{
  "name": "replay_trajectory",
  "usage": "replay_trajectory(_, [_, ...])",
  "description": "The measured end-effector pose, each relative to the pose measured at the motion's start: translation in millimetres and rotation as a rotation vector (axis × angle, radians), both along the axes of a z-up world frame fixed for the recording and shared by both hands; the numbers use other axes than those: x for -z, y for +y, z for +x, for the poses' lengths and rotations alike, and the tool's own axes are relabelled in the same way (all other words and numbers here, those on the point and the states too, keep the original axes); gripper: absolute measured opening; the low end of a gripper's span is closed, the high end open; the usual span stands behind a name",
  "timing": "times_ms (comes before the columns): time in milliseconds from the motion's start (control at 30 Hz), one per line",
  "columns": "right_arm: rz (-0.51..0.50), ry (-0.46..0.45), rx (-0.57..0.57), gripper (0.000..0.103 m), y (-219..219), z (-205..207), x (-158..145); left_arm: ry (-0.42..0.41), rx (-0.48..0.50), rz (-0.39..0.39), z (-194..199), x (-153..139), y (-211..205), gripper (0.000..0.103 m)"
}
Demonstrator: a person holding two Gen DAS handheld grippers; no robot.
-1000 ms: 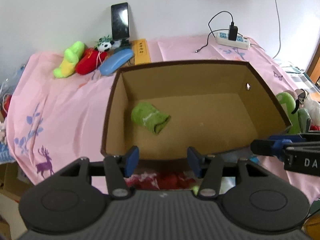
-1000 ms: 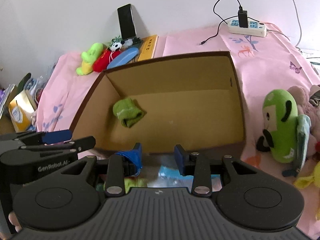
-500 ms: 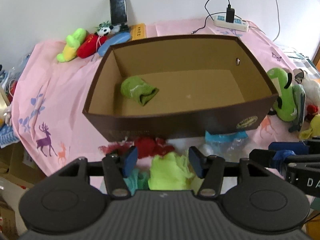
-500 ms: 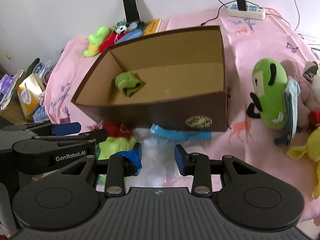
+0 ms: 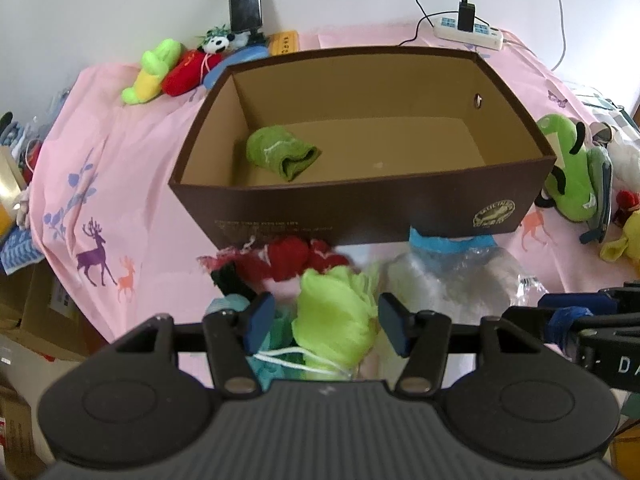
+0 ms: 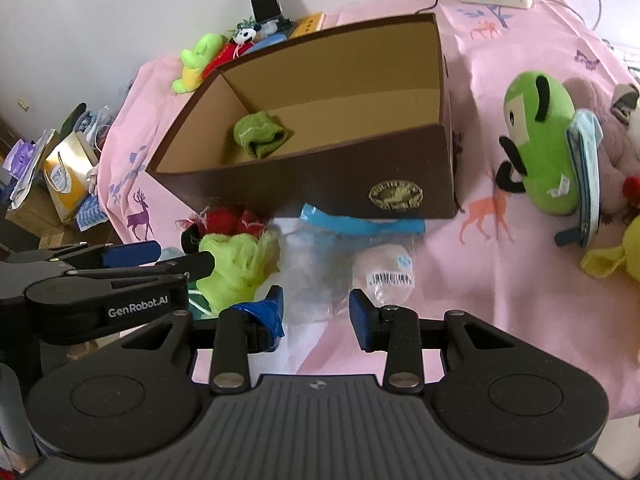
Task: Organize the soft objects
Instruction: 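Move the right gripper to the clear bag with blue seal, then grasp the clear zip bag with the right gripper and lift it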
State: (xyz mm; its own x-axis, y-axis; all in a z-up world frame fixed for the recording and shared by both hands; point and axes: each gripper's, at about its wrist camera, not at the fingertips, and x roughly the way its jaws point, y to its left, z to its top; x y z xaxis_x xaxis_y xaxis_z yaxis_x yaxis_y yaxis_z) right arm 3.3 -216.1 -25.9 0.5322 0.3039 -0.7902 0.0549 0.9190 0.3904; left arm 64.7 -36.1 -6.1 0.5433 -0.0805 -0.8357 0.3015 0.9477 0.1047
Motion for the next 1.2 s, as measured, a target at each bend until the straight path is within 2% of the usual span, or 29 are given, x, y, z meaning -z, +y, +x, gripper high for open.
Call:
replay_trajectory(233, [0.028, 0.025, 0.018, 0.019, -3, -2, 5, 0.02, 0.022, -0.004, -5, 8, 5, 0.061])
replay_trajectory(433, [0.065, 0.054, 0.014, 0.019, -5, -1, 11, 0.061, 0.063, -0.057, -9, 16, 13, 0.061])
replay_trajectory(600, [0.074, 0.064, 0.041, 0.019, -13, -3, 13, 0.062, 0.167, -0.138, -22, 12, 16, 0.062])
replay_trajectory(733, [0.116, 0.044, 0.139, 0.019, -36, -3, 11, 0.053, 0.271, -0.228, -30, 5, 4, 0.063])
replay_trajectory(833, [0.117, 0.037, 0.212, 0.02, -52, 3, 13, 0.062, 0.388, -0.289, -34, 7, -16, 0.065])
replay_trajectory(933, [0.121, 0.054, 0.239, 0.02, -61, 11, 20, 0.057, 0.463, -0.268, -34, 19, -34, 0.065])
replay_trajectory(1033, [0.169, 0.086, 0.255, 0.02, -70, 19, 30, 0.048, 0.494, -0.21, -30, 32, -44, 0.065])
replay_trajectory(1100, [0.203, 0.105, 0.256, 0.02, -74, 23, 37, 0.026, 0.511, -0.148, -26, 40, -50, 0.065])
replay_trajectory(1200, [0.229, 0.144, 0.267, 0.02, -79, 28, 48, -0.011, 0.532, -0.101, -21, 46, -57, 0.065])
